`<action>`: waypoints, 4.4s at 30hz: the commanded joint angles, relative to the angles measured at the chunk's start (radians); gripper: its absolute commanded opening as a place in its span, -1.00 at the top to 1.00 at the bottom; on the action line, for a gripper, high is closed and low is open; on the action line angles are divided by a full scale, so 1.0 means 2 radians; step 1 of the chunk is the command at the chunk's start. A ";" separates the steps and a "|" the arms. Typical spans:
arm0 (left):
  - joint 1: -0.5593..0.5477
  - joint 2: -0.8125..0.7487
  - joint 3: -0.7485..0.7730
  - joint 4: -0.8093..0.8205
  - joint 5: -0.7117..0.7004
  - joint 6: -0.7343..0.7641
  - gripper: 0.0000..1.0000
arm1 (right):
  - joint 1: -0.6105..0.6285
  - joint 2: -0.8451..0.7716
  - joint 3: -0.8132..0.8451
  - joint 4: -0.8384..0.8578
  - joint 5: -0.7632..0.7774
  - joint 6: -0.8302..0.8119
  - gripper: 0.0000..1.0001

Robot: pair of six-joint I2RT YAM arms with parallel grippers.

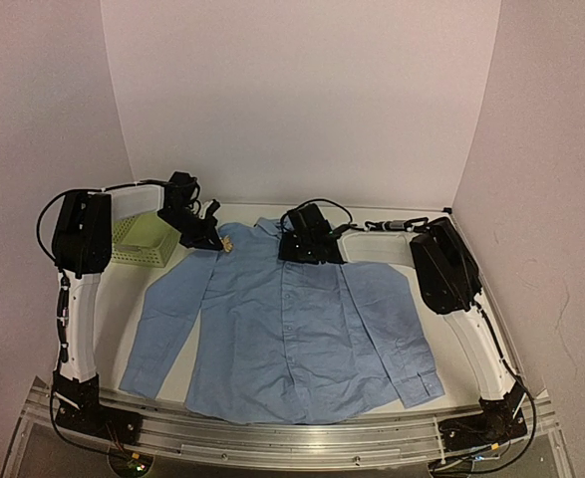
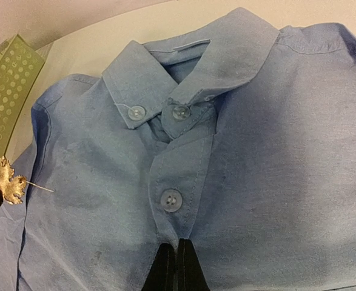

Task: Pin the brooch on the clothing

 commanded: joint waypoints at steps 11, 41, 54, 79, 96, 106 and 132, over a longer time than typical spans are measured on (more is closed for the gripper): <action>-0.017 -0.015 0.005 -0.020 -0.052 0.014 1.00 | 0.001 -0.055 -0.009 0.020 -0.009 0.007 1.00; -0.041 -0.025 0.089 -0.123 -0.110 0.091 1.00 | 0.000 -0.057 -0.017 0.031 -0.011 0.003 1.00; -0.043 -0.010 0.068 -0.109 -0.090 0.070 1.00 | 0.000 -0.058 -0.021 0.034 -0.012 0.002 1.00; -0.032 0.007 0.009 -0.062 0.025 0.002 1.00 | -0.004 -0.060 -0.026 0.040 -0.019 0.011 1.00; 0.003 0.024 -0.009 -0.002 0.128 -0.070 1.00 | -0.015 -0.043 -0.057 0.042 -0.042 0.047 1.00; 0.005 0.023 -0.047 0.057 0.198 -0.112 1.00 | -0.020 -0.009 -0.032 0.043 -0.056 0.051 1.00; 0.017 0.024 -0.093 0.131 0.255 -0.186 1.00 | -0.025 -0.011 -0.034 0.043 -0.054 -0.015 0.45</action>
